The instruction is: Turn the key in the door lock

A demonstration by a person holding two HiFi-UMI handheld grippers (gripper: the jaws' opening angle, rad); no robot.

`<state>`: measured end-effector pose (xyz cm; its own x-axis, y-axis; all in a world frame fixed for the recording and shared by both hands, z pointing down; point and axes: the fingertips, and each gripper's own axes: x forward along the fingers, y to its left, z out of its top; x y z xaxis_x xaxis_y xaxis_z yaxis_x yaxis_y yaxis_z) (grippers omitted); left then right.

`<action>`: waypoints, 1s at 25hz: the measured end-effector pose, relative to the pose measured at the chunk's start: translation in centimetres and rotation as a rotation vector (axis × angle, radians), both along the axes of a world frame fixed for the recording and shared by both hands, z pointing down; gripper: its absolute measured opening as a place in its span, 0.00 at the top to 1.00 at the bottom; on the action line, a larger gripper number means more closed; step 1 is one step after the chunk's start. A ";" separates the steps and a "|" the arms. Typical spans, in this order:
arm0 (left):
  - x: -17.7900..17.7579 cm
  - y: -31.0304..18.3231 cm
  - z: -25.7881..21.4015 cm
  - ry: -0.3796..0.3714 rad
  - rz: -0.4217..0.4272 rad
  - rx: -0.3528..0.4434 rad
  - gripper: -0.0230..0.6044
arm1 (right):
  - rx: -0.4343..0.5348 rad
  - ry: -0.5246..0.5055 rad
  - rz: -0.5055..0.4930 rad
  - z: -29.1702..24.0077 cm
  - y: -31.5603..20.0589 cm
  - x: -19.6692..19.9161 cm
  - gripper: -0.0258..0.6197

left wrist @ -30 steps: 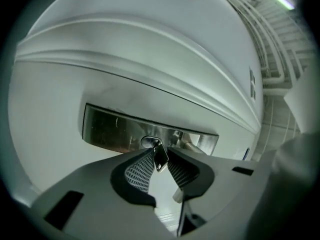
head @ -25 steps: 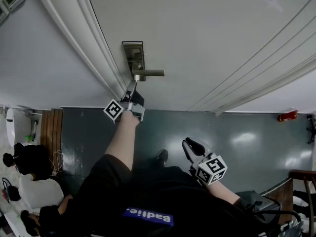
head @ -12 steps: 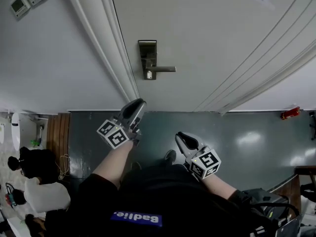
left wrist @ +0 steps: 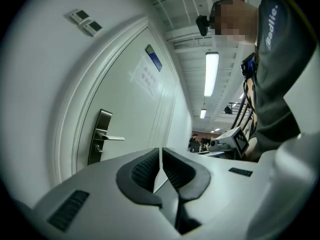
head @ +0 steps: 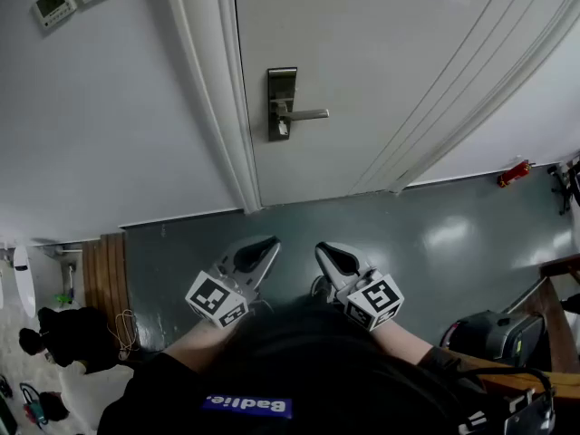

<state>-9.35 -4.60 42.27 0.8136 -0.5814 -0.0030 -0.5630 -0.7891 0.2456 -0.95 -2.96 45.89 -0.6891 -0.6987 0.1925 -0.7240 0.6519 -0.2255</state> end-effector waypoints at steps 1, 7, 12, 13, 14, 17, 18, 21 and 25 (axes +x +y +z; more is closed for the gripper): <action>-0.1 0.8 -0.5 -0.015 0.007 0.017 0.93 | 0.012 0.005 0.000 -0.5 0.5 -0.2 0.93; 1.1 3.5 -3.3 -0.063 -0.018 0.108 0.96 | 0.064 0.002 -0.022 -2.6 1.8 0.0 0.96; 3.8 5.0 -4.5 -0.098 0.004 0.124 0.96 | 0.141 0.006 -0.082 -5.0 2.8 0.8 0.96; 4.3 5.2 -4.3 -0.109 0.013 0.120 0.96 | 0.155 0.006 -0.095 -5.1 3.0 0.9 0.96; 4.8 5.4 -4.0 -0.121 0.023 0.115 0.96 | 0.166 0.007 -0.105 -5.1 3.2 1.0 0.96; 5.9 5.9 -3.3 -0.139 0.031 0.103 0.96 | 0.160 0.001 -0.123 -4.6 3.4 1.4 0.96; 6.1 6.0 -3.2 -0.139 0.029 0.099 0.96 | 0.153 -0.003 -0.127 -4.5 3.5 1.6 0.96; 6.4 6.3 -2.9 -0.147 0.022 0.094 0.96 | 0.148 0.001 -0.143 -4.2 3.8 2.0 0.96; 6.7 6.5 -2.7 -0.156 0.013 0.098 0.96 | 0.145 -0.002 -0.151 -4.1 4.1 2.3 0.96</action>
